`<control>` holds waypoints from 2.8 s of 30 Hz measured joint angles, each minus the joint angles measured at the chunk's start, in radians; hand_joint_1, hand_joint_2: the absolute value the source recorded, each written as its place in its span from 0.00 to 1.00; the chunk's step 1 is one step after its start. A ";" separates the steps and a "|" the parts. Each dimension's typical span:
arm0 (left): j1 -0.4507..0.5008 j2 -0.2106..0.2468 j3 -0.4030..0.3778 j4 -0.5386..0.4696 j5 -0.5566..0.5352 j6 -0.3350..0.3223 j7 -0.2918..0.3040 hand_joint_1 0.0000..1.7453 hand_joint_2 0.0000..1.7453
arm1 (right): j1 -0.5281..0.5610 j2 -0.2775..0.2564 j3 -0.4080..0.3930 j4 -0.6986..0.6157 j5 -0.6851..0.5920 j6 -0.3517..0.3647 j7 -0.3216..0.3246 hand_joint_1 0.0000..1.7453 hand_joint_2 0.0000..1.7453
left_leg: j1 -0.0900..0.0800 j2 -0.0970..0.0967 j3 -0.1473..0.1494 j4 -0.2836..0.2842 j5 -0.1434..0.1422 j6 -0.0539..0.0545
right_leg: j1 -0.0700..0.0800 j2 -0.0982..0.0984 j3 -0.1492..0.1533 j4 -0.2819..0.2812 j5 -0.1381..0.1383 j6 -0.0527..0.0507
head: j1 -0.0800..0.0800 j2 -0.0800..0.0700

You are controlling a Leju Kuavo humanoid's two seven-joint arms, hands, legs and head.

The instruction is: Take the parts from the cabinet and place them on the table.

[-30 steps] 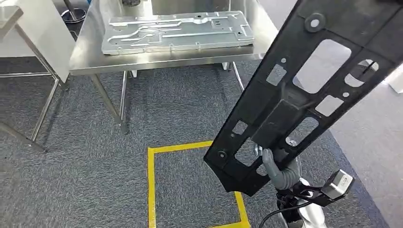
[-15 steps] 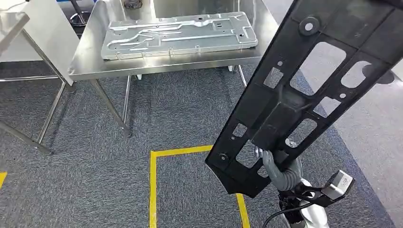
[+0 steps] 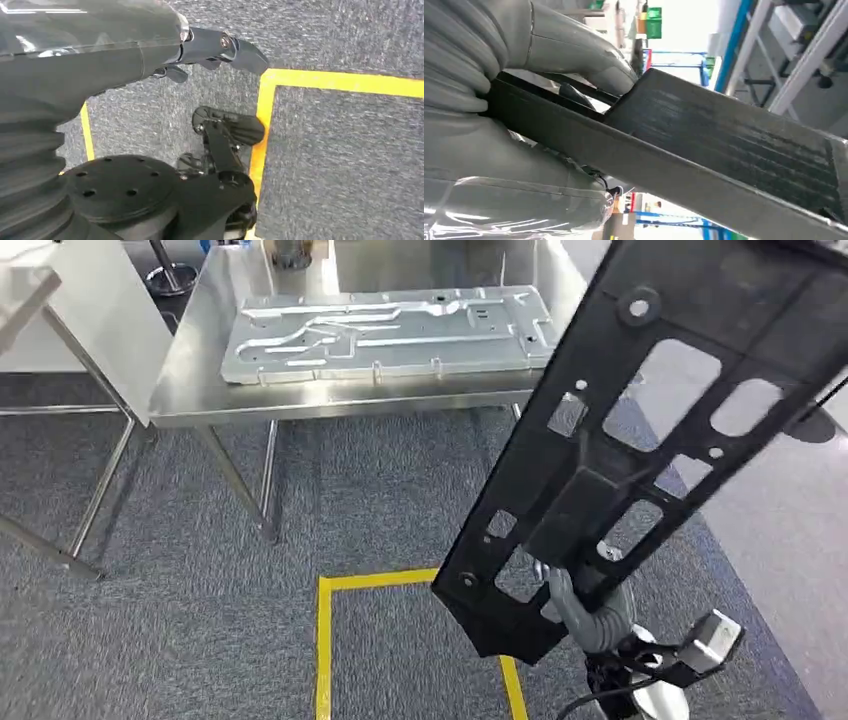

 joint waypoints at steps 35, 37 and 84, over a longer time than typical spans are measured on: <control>0.008 -0.001 -0.001 0.000 0.003 -0.003 0.006 0.00 1.00 | 0.024 -0.006 0.015 -0.042 -0.006 0.001 0.006 0.94 1.00 | 0.002 -0.006 -0.006 0.015 0.014 -0.021 | -0.017 0.009 0.120 -0.270 0.182 0.019 | 0.002 0.000; 0.006 0.000 -0.001 0.000 0.003 -0.003 0.006 0.00 1.00 | 0.024 -0.007 0.015 -0.040 -0.009 0.002 0.005 0.94 1.00 | 0.000 -0.008 -0.013 0.020 0.006 -0.037 | -0.006 0.004 0.107 -0.271 0.136 -0.012 | 0.002 0.000; -0.003 0.000 -0.005 -0.002 -0.020 -0.025 0.007 0.00 1.00 | -0.179 -0.101 -0.015 0.034 0.111 -0.039 0.057 0.94 1.00 | -0.002 0.006 -0.102 0.039 0.073 -0.036 | 0.004 0.022 0.160 -0.288 0.137 -0.035 | 0.002 0.000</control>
